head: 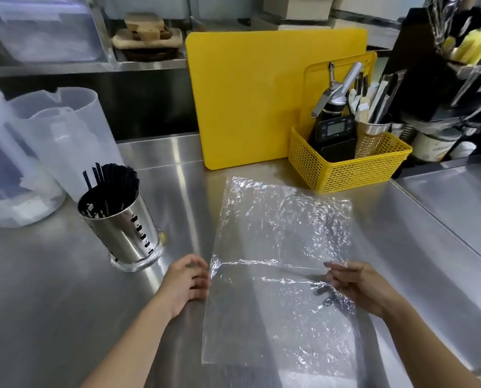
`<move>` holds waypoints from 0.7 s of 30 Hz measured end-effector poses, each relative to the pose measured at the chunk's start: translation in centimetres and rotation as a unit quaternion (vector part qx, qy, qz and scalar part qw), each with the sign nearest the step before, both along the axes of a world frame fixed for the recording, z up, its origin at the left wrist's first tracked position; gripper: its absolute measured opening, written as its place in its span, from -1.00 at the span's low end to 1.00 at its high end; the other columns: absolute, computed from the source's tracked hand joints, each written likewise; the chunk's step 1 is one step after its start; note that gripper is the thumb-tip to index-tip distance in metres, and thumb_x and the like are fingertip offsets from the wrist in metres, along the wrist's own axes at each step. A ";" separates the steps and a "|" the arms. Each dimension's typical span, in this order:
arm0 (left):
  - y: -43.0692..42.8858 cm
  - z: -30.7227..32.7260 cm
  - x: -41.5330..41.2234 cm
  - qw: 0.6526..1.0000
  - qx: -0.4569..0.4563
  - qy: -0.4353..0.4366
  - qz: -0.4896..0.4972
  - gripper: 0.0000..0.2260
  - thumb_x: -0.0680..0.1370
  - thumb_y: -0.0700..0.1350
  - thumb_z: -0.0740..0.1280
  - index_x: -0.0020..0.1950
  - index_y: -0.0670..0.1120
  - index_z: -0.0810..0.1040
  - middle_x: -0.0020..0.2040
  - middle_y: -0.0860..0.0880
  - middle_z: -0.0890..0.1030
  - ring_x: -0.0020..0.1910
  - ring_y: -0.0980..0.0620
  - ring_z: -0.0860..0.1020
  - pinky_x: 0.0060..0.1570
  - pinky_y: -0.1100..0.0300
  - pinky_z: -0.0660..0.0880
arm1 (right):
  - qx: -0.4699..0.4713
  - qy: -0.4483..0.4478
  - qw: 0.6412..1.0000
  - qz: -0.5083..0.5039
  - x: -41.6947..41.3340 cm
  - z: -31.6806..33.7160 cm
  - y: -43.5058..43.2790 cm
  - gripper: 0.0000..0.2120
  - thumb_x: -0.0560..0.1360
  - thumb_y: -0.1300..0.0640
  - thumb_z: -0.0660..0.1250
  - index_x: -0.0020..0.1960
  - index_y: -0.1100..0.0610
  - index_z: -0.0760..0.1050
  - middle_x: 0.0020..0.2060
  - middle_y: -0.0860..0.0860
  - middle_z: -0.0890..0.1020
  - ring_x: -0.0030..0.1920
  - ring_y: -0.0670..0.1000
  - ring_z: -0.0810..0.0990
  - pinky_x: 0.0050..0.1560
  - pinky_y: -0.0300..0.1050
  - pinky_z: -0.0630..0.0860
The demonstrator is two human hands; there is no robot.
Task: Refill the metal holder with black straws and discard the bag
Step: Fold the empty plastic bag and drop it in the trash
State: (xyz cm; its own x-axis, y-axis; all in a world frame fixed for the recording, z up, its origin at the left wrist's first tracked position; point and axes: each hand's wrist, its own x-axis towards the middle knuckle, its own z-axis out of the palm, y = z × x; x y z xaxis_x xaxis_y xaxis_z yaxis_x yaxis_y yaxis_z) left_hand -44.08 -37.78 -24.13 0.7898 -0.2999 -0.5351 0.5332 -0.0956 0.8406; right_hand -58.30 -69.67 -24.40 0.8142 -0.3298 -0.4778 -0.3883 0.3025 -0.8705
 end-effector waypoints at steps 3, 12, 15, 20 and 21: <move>0.1 0.0 0.0 0.999 -0.033 0.026 0.023 -0.81 0.57 -0.30 0.12 -0.08 -0.15 0.51 -0.27 -0.17 0.53 -0.42 -0.03 0.55 -0.48 0.16 0.55 | -0.003 -0.007 1.000 -0.006 0.0 -0.4 -0.1 -0.84 0.42 0.46 0.23 -0.27 0.40 0.56 -0.27 0.42 0.61 -0.24 0.43 0.62 -0.37 0.17 0.59; -0.3 1.2 -0.1 0.991 -0.012 -0.025 -0.133 -0.87 0.49 -0.32 0.30 -0.04 -0.16 0.58 -0.20 -0.19 0.64 -0.36 0.01 0.62 -0.40 0.10 0.61 | -0.022 -0.017 0.999 0.020 0.0 0.1 2.0 -0.90 0.37 0.39 0.33 -0.33 0.36 0.55 -0.26 0.47 0.58 -0.32 0.37 0.60 -0.56 -0.12 0.52; -0.3 1.0 0.0 0.994 -0.013 -0.029 -0.105 -0.79 0.48 -0.44 0.20 -0.20 -0.27 0.60 -0.25 -0.23 0.65 -0.40 -0.02 0.61 -0.44 0.15 0.58 | -0.020 -0.028 0.998 0.050 -0.3 0.2 2.1 -0.80 0.23 0.29 0.47 -0.25 0.43 0.58 -0.20 0.49 0.60 -0.23 0.40 0.60 -0.38 -0.01 0.60; 1.2 -0.2 0.7 0.996 -0.056 0.051 -0.043 -0.77 0.59 -0.22 0.11 0.15 -0.14 0.50 -0.03 -0.21 0.62 -0.12 -0.17 0.59 -0.25 -0.01 0.59 | 0.028 -0.039 0.999 -0.016 -0.8 0.7 2.9 -0.64 0.33 0.62 0.09 -0.48 0.39 0.52 -0.41 0.22 0.65 -0.41 0.18 0.65 -0.47 -0.06 0.59; 1.6 -0.2 0.8 0.993 -0.076 0.085 -0.041 -0.79 0.59 -0.08 0.15 0.18 -0.06 0.44 0.02 -0.23 0.61 -0.06 -0.21 0.58 -0.22 -0.06 0.60 | 0.025 -0.038 0.999 -0.023 -0.8 1.0 3.3 -0.63 0.34 0.62 0.07 -0.47 0.38 0.53 -0.42 0.22 0.65 -0.43 0.16 0.65 -0.49 -0.08 0.59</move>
